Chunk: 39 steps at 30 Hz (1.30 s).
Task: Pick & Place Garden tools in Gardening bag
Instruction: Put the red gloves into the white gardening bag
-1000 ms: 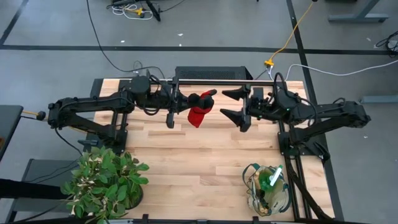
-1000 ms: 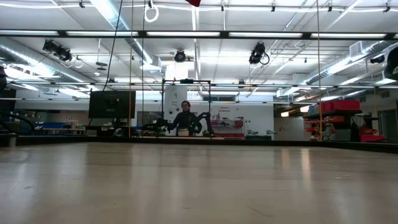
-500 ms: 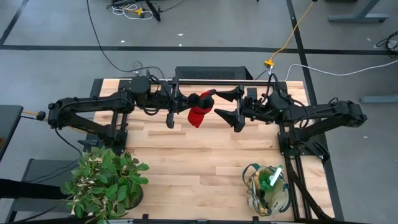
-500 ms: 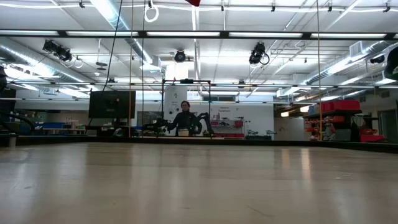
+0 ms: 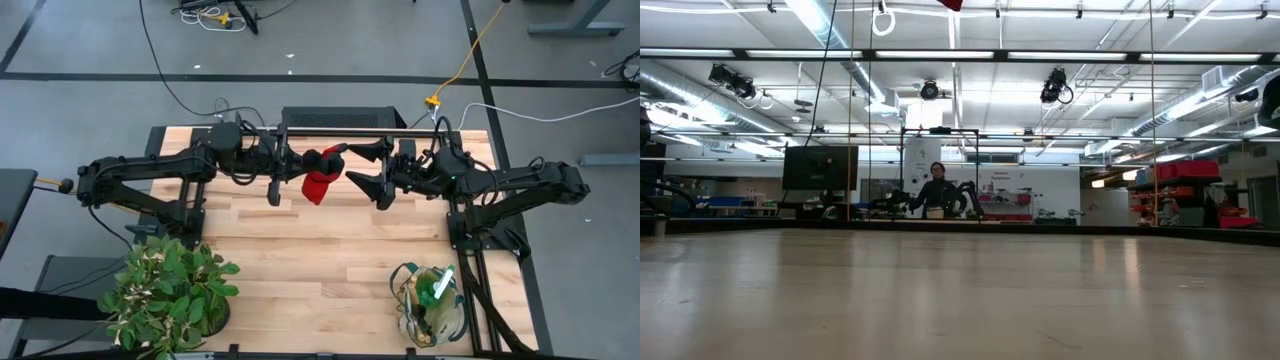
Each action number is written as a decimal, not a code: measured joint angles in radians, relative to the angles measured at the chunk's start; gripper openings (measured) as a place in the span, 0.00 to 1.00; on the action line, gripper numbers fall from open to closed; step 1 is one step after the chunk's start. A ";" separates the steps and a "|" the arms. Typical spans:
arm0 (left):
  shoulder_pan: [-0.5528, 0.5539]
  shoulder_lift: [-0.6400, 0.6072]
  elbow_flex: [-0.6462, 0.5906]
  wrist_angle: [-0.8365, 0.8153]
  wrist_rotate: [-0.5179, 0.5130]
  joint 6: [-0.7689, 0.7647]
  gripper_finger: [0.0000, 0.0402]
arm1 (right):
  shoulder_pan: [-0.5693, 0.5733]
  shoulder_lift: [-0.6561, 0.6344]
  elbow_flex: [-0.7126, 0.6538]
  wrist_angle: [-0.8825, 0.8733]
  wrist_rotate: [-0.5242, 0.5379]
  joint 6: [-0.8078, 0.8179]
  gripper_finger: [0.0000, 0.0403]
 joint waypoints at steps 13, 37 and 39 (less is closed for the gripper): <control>0.000 0.000 0.000 0.000 -0.002 -0.025 0.04 | 0.000 0.000 0.000 -0.020 0.082 0.052 0.99; 0.000 0.000 0.000 0.000 0.011 -0.044 0.04 | 0.000 0.015 -0.001 -0.107 -0.036 0.032 0.99; 0.000 0.000 0.000 0.001 0.012 -0.046 0.04 | 0.000 0.031 0.000 -0.098 -0.036 0.034 0.99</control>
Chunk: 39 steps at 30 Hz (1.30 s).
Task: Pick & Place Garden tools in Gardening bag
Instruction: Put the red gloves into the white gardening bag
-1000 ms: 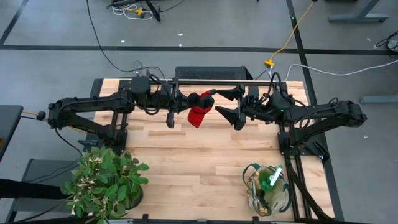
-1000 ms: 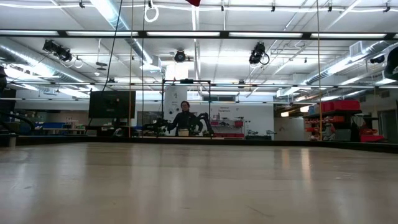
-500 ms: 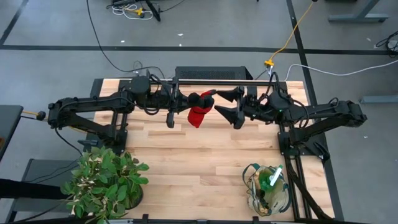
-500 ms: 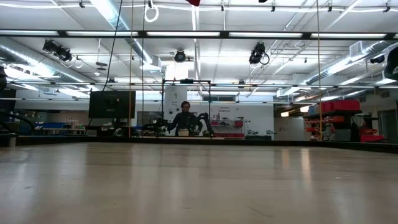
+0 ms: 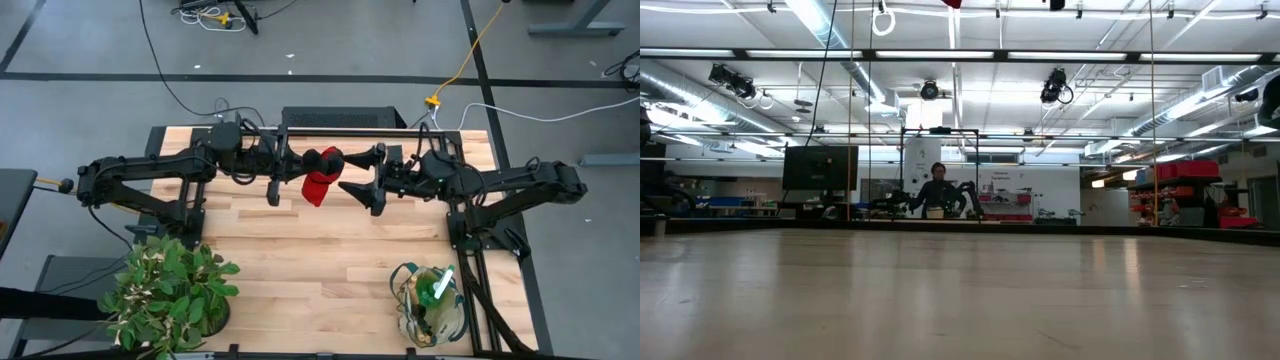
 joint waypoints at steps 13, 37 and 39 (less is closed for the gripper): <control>0.000 0.000 0.000 0.000 0.001 0.002 0.04 | 0.000 0.076 0.000 0.139 -0.026 0.031 0.99; 0.000 0.000 0.000 -0.001 -0.055 0.006 0.04 | -0.045 0.076 0.000 0.212 -0.014 -0.007 0.99; 0.000 0.000 0.000 -0.001 -0.069 0.006 0.04 | -0.046 0.079 0.000 0.217 -0.015 -0.014 0.99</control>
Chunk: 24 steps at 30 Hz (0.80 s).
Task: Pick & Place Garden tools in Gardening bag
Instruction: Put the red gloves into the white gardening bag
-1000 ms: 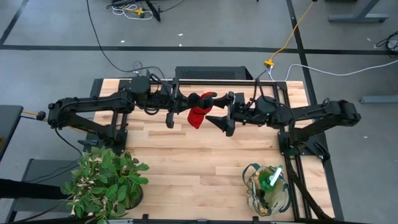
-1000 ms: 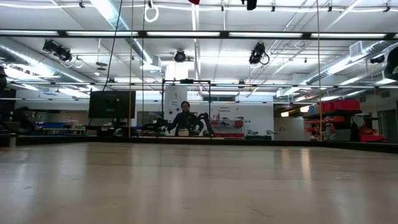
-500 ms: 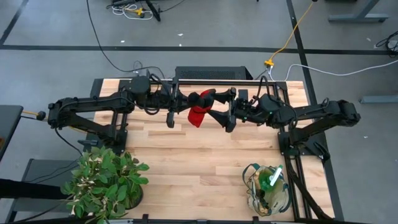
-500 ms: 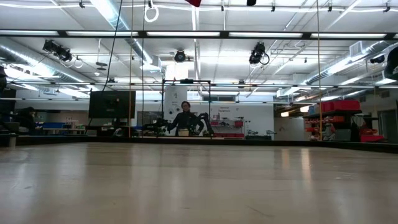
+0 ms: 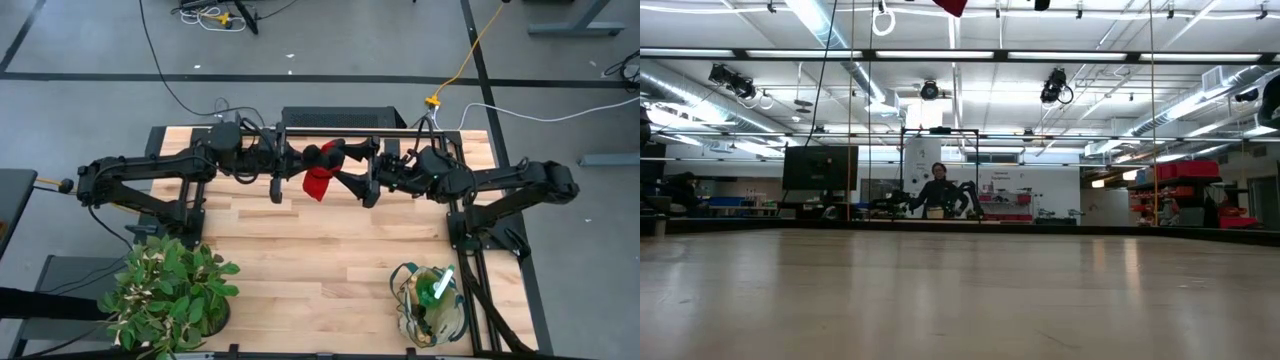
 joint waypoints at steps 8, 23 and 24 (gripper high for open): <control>-0.006 0.029 0.000 0.006 -0.002 -0.004 0.04 | -0.022 0.045 0.000 0.016 -0.013 0.042 0.99; -0.008 0.062 0.000 0.017 0.004 -0.016 0.04 | -0.025 0.051 0.000 0.052 -0.013 0.027 0.99; -0.008 0.063 0.000 0.011 0.005 -0.021 0.04 | -0.025 0.051 0.000 0.052 -0.013 0.027 0.99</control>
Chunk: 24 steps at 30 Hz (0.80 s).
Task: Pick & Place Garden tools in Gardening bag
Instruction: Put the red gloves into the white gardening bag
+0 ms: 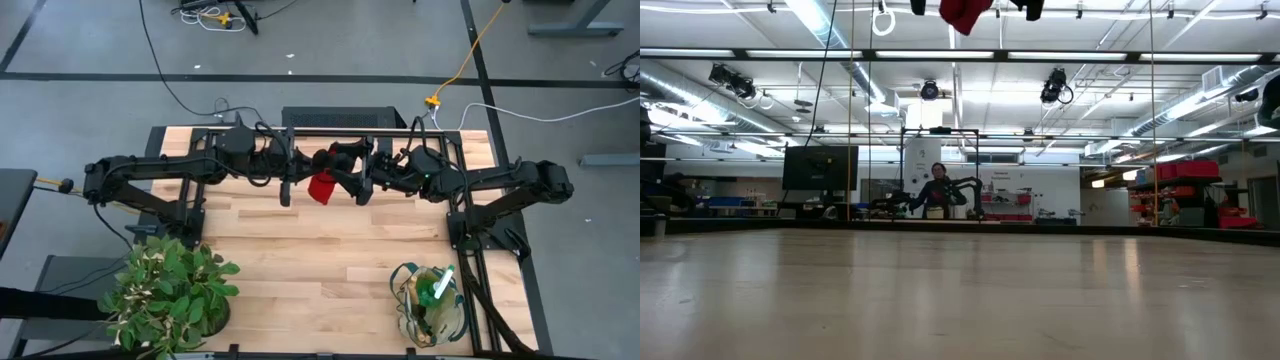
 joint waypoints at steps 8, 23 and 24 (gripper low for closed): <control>0.000 0.010 0.000 0.010 0.004 -0.013 0.04 | -0.008 0.000 0.000 -0.008 -0.001 0.048 0.98; 0.000 0.011 0.000 0.012 0.023 -0.016 0.04 | -0.024 0.000 0.000 -0.009 -0.051 0.073 0.64; 0.000 0.011 0.000 0.012 0.023 -0.016 0.05 | -0.024 0.000 0.000 -0.009 -0.051 0.072 0.62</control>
